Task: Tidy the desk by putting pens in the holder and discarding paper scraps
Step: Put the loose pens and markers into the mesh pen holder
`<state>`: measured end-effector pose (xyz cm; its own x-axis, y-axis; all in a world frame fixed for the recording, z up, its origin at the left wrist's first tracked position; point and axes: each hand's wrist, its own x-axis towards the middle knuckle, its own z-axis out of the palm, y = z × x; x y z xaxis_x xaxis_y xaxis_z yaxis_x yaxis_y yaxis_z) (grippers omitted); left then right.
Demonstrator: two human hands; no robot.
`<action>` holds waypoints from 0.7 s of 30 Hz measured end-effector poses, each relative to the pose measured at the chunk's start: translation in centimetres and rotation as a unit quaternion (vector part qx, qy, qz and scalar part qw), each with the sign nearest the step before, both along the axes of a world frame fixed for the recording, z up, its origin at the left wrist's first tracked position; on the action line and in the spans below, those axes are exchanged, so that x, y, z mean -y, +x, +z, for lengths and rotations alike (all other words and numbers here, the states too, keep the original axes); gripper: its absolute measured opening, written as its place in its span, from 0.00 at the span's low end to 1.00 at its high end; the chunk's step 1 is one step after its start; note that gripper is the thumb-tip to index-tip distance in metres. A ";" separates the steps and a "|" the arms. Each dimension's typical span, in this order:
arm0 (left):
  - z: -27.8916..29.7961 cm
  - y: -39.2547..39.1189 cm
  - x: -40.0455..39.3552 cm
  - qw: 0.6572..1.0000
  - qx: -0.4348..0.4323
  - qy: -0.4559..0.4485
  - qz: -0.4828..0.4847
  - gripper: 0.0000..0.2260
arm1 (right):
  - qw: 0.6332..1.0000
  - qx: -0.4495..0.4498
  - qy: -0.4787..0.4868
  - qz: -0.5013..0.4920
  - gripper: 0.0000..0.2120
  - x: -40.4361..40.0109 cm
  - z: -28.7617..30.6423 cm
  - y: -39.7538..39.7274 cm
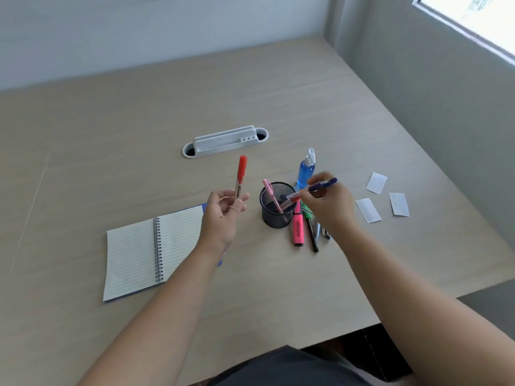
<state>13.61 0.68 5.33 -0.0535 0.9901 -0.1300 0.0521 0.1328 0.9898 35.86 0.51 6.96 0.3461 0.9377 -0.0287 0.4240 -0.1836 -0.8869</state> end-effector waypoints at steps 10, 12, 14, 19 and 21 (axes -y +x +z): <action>-1.8 7.0 -3.3 1.000 0.002 0.011 -0.015 0.29 | 0.995 0.081 -0.019 0.060 0.26 -1.3 -2.1 1.2; -2.0 6.6 -3.7 1.000 -0.012 0.024 0.005 0.26 | 0.997 0.054 -0.029 0.049 0.26 -0.9 -2.4 1.5; -2.0 6.2 -4.1 0.999 -0.020 0.024 0.013 0.24 | 0.998 0.015 -0.053 0.023 0.21 -0.8 -2.8 2.2; -3.4 5.7 -2.9 0.996 -0.061 0.007 0.063 0.25 | 0.977 0.077 -0.197 0.017 0.14 -0.2 -6.0 4.7; -3.9 5.7 -1.8 0.991 -0.076 0.006 0.109 0.22 | 0.964 0.123 -0.232 0.049 0.14 -0.2 -7.1 4.9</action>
